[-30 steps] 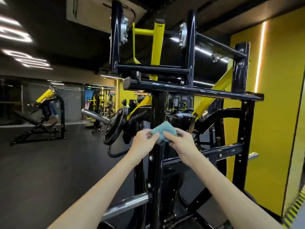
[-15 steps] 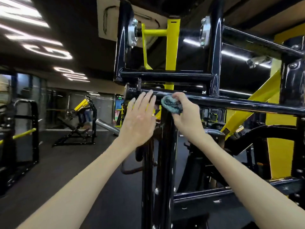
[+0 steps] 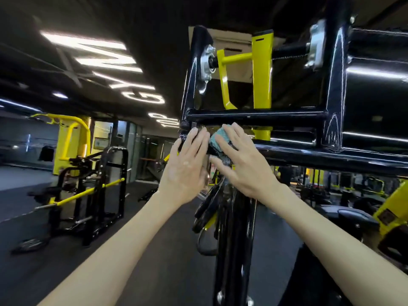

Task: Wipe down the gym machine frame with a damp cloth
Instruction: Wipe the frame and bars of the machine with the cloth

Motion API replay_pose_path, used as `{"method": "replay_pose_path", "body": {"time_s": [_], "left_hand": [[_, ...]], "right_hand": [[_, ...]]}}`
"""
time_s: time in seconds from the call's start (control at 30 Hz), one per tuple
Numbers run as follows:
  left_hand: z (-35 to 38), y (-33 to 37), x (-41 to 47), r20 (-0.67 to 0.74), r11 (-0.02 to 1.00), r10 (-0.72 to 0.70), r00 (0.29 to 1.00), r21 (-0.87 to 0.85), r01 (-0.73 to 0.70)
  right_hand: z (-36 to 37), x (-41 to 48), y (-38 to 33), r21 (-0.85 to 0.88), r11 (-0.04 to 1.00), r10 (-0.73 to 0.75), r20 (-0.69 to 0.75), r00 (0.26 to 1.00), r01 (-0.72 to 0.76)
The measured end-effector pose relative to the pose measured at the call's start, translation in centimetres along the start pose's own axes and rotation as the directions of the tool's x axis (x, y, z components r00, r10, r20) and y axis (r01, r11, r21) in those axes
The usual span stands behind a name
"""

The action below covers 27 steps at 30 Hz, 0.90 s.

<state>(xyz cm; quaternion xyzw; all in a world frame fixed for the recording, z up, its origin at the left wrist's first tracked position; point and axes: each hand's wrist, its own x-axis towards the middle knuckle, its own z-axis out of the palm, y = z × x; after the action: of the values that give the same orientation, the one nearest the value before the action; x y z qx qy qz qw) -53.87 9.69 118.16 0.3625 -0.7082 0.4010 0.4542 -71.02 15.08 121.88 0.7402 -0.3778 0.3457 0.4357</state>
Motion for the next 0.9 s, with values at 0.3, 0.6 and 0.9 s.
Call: {"method": "replay_pose_path", "body": {"time_s": [0.3,0.6,0.9], "left_hand": [[-0.2,1.0,0.1,-0.005,0.996,-0.028,1.0,0.082,0.028],[0.0,1.0,0.6,-0.026,1.0,0.015,1.0,0.0,-0.015],[0.2,0.1,0.0,-0.019,0.997,0.042,0.999,0.065,-0.041]], "right_hand": [[0.6,0.8,-0.6,-0.13,0.991,-0.043,-0.029,0.999,0.039],[-1.1,-3.3,3.7,-0.16,0.983,0.074,-0.118,0.99,-0.092],[1.2,0.5,-1.3,-0.176,0.984,-0.022,-0.098,0.995,0.004]]}}
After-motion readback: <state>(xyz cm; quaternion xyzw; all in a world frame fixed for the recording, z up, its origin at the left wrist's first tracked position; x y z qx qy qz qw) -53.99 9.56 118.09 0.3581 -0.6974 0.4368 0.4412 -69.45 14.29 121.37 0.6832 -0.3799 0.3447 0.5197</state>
